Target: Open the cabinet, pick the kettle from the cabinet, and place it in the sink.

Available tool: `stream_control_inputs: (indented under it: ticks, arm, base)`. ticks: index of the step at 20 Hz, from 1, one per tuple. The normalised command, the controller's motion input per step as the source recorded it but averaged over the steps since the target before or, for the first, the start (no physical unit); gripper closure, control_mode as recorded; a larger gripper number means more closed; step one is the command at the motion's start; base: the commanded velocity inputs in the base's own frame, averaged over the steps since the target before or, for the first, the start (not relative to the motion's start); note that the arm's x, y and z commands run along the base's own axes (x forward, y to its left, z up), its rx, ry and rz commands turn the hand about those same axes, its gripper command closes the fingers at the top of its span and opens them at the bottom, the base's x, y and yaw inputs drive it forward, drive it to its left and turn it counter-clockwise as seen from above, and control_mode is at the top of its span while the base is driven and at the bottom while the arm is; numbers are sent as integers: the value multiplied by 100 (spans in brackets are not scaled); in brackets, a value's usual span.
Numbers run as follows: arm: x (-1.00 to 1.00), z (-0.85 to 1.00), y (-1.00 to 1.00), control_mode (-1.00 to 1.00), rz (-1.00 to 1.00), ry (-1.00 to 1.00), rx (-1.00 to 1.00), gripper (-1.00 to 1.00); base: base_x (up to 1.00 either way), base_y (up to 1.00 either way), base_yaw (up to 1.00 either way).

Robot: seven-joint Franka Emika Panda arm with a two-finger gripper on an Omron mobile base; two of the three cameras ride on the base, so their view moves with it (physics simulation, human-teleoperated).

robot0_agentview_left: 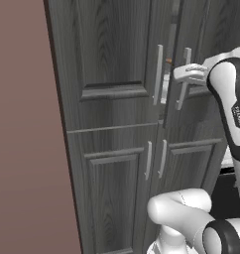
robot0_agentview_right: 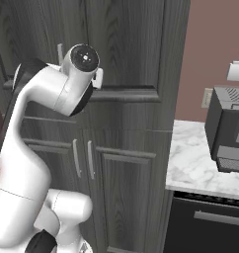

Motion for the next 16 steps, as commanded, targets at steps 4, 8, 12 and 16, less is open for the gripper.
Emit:
stream_control_inputs:
  ticks: [4,8,12,16]
  arm:
    - [-40,-8,27,-100,16,0,1,100]
    - [-43,-8,26,-100,17,0,1,100]
    - [-45,-7,25,-100,17,0,0,100]
    - [-45,-8,27,-100,16,-1,0,100]
  base:
    - [0,0,0]
    - [0,0,0]
    - [0,0,0]
    - [0,0,0]
